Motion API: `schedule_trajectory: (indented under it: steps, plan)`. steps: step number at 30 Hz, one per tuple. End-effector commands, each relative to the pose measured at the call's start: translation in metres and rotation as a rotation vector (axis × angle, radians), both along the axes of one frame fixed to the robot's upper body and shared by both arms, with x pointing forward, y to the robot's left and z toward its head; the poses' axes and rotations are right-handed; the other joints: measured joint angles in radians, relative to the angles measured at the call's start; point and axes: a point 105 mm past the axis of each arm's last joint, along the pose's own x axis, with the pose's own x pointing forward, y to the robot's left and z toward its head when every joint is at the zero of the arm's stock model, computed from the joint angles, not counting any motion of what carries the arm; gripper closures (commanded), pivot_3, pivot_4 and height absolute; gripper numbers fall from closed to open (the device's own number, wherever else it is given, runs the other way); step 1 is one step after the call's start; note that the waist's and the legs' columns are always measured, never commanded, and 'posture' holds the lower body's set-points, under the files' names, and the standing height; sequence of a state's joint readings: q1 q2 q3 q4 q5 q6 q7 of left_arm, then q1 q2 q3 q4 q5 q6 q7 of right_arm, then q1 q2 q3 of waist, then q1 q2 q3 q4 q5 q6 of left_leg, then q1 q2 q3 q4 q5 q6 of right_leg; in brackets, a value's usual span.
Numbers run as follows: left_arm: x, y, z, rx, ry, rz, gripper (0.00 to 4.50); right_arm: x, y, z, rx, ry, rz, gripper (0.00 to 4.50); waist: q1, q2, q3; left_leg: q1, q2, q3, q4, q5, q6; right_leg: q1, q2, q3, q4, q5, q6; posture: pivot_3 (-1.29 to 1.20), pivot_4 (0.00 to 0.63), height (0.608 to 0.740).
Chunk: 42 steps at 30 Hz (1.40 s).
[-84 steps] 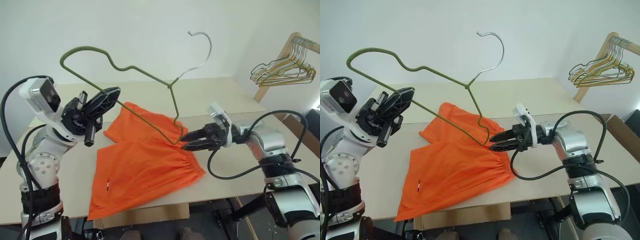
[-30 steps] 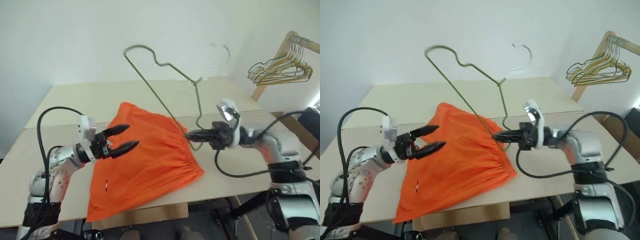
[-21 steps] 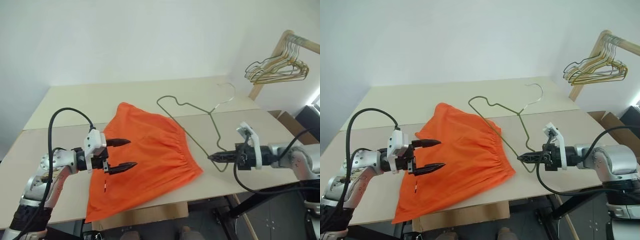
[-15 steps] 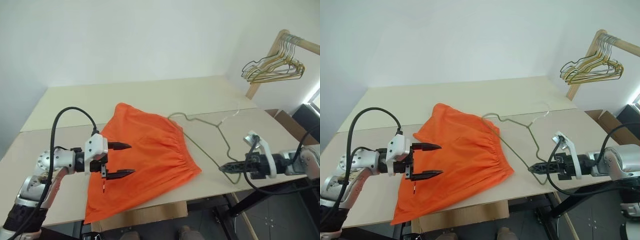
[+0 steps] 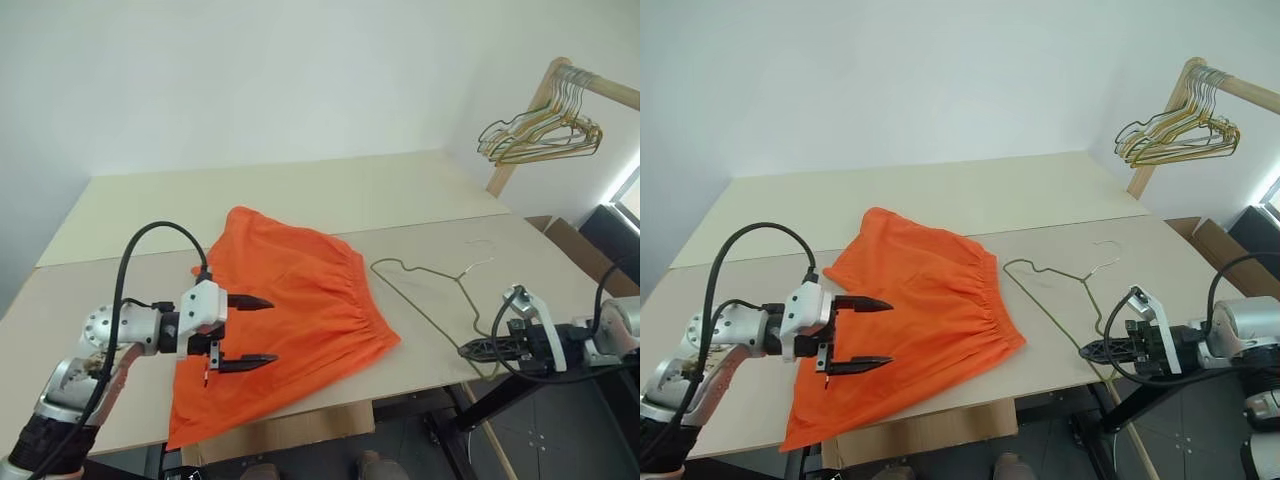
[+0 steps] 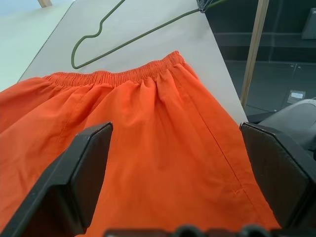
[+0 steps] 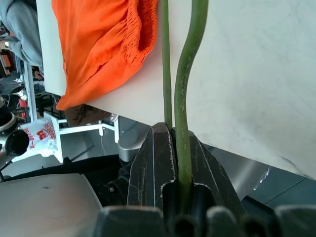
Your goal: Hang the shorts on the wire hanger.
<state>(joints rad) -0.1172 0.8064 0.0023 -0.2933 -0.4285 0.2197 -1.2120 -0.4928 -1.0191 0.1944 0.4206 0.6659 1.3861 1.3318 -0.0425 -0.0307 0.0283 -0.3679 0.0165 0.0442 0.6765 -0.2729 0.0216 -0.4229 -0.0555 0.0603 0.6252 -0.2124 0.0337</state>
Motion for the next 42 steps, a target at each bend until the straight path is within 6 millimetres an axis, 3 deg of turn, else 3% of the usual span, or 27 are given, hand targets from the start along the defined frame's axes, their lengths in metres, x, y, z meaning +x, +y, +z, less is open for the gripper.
schedule_trajectory:
  steps: [1, 17, 23, 33, 42]
  plan:
    - [-0.001, -0.001, 0.01, 0.002, -0.055, -0.012, 0.02, 0.004, 0.01, 0.005, 0.028, -0.042, 0.052, 4.5, 0.0, 0.0, 0.0, 0.0, 0.0, 0.0, 0.0, 0.0, 0.0, 0.0, 0.0, 0.0, 0.0, 0.0, 0.0, 0.0, 0.0, 0.74]
    - [-0.003, -0.001, 0.001, 0.026, -0.05, 0.01, 0.02, 0.0, 0.033, 0.004, 0.138, -0.053, 0.202, 4.5, 0.005, 0.001, 0.0, 0.0, 0.0, 0.0, 0.0, 0.0, 0.0, 0.0, 0.0, 0.0, 0.0, 0.0, 0.0, 0.02, 0.0, 0.74]
    - [-0.004, -0.004, -0.004, 0.043, -0.045, -0.001, 0.02, 0.021, 0.046, -0.02, 0.093, -0.011, 0.178, 4.5, 0.0, 0.001, 0.0, 0.001, 0.0, 0.0, 0.001, 0.0, 0.0, 0.001, 0.001, 0.0, 0.001, 0.001, -0.001, 0.04, 0.0, 0.74]
    - [-0.003, -0.006, -0.003, 0.035, -0.05, 0.016, 0.02, 0.053, 0.059, -0.014, 0.109, -0.074, 0.17, 4.5, 0.024, 0.002, -0.001, 0.0, 0.0, 0.0, 0.001, 0.0, 0.0, 0.0, 0.0, 0.0, 0.001, 0.002, -0.002, 0.06, 0.0, 0.74]
    - [-0.005, -0.009, -0.002, 0.026, -0.051, 0.014, 0.02, 0.066, 0.076, -0.012, 0.119, -0.077, 0.187, 4.5, 0.029, 0.002, -0.001, 0.0, 0.0, -0.001, 0.001, 0.0, 0.0, 0.0, 0.0, 0.0, 0.002, 0.002, -0.003, 0.08, 0.0, 0.74]
